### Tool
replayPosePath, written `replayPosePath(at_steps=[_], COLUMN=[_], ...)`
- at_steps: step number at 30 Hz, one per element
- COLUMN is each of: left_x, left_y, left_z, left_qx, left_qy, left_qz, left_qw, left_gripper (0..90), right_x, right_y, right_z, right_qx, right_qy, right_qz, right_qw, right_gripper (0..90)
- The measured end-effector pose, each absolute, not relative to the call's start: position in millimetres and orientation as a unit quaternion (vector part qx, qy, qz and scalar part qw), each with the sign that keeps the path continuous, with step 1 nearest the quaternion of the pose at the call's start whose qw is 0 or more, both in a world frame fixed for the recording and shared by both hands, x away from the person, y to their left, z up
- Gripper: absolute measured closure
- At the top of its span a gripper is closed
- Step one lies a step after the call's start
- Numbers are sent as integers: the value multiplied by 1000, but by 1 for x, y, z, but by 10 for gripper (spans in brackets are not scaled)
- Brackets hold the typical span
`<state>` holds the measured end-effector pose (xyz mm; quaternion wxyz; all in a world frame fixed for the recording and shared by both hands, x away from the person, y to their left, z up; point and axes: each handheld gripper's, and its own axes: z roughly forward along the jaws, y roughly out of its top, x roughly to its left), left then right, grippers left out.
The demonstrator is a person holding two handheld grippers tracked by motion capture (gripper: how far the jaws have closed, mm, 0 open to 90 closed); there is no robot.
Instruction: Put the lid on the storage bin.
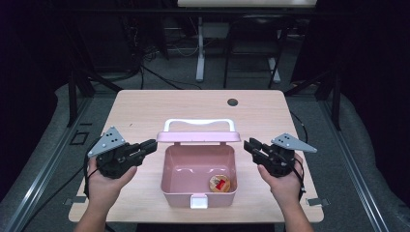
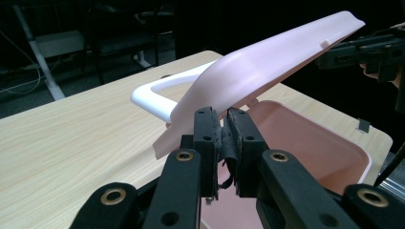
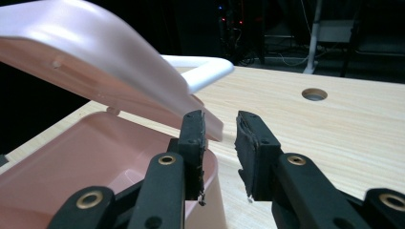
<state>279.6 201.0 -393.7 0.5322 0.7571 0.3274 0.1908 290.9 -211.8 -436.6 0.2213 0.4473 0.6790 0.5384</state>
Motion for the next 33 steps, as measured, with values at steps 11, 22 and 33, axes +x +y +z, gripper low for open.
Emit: replayPosePath(at_steps=[11, 22, 33], left_x=[276, 272, 266], left_y=[199, 197, 197], left_z=[-393, -390, -393], left_qx=[758, 765, 768], left_qy=[333, 332, 335], left_qz=[189, 193, 189], left_qw=[528, 516, 513], left_gripper=[824, 809, 808], right_x=[297, 302, 306], right_y=[-224, -224, -219], right_z=[-434, -434, -434], right_qx=[464, 462, 456], right_qy=[659, 659, 664], right_qz=[552, 556, 557], right_qw=[213, 208, 203], right_gripper=[703, 703, 700])
